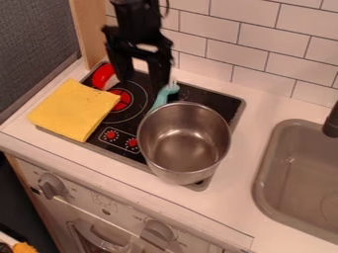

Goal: Moved the pot on the yellow cloth to the left

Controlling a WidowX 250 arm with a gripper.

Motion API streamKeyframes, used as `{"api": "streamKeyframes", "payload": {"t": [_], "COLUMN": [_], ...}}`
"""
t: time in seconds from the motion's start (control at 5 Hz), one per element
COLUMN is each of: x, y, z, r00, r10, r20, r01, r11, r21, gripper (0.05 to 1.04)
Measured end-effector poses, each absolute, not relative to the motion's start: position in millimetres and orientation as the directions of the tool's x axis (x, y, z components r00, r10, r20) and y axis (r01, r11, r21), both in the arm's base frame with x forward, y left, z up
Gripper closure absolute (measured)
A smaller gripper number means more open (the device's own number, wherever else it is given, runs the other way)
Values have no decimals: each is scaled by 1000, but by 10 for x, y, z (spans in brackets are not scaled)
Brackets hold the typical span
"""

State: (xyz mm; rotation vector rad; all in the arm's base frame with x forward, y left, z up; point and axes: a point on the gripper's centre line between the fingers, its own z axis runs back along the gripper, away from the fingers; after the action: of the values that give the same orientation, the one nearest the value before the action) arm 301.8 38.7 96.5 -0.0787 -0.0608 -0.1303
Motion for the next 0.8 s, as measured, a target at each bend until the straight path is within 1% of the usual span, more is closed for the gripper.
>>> {"api": "streamKeyframes", "payload": {"t": [0.2,0.4,0.6,0.8], "x": [2990,2964,3027,3114], "y": [359,365,444,515], "z": [874,749,671,605], "r00": [988,986,968,934], "r10": [-155,-163,-168,-164], "r20": [23,-39,-185,-316], "r01": [156,162,181,207], "r11": [987,986,982,972], "r21": [-42,-34,56,107], "gripper": [82,83,82,83]}}
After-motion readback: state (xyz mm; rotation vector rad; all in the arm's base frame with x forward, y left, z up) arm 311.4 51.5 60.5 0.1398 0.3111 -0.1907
